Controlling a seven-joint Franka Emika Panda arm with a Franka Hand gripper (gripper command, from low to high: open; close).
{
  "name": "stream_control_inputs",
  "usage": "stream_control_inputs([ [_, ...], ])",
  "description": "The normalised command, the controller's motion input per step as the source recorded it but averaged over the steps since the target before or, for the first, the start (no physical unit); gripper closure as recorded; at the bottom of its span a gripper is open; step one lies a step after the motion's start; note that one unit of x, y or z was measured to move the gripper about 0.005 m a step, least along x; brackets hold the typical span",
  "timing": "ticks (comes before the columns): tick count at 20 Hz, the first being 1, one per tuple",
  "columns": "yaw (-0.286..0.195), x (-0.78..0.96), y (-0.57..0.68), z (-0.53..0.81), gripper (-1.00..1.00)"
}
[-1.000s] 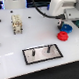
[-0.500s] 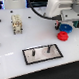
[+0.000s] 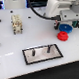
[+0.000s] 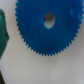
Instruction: Insert the blue gear onto the right peg, followed by the red gear
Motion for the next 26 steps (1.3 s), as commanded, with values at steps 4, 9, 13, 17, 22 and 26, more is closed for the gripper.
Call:
stream_control_inputs([
  [4,0.000,0.00,0.00,-0.20,1.00],
  [9,0.000,0.00,0.00,-0.27,1.00],
  [13,0.000,-0.08,-0.04,-0.09,1.00],
  [17,0.000,0.16,-0.24,0.43,1.00],
  [22,0.000,0.31,-0.39,0.50,1.00],
  [26,0.000,0.43,-0.50,0.44,1.00],
])
